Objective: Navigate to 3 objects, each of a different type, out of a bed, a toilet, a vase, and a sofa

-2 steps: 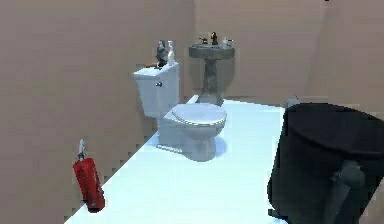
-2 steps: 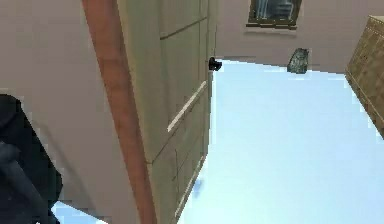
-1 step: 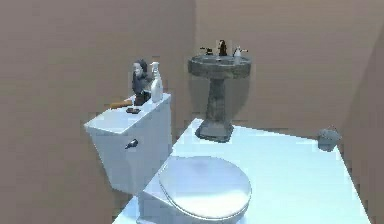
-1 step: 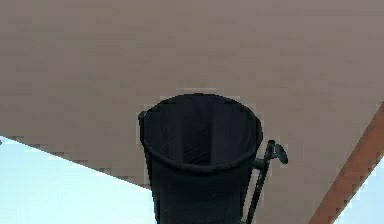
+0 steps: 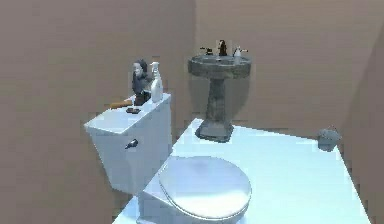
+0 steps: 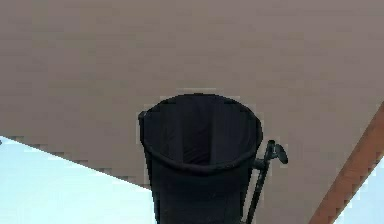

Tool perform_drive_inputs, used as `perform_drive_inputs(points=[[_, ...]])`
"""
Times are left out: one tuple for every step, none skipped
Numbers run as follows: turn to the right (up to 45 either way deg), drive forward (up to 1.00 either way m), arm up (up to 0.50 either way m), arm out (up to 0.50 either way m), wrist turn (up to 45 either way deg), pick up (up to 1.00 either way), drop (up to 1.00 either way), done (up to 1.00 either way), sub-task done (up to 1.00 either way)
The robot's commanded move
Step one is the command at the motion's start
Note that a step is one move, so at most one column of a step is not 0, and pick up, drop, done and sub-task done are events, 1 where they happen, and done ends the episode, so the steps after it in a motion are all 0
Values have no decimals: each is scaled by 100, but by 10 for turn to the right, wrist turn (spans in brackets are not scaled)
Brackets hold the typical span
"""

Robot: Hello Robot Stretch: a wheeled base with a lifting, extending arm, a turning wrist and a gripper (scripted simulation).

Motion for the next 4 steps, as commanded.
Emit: perform_drive_inputs(points=[[450,0,0,0,0,0,0,0,0],[450,0,0,0,0,0,0,0,0],[450,0,0,0,0,0,0,0,0],[360,0,0,0,0,0,0,0,0]])
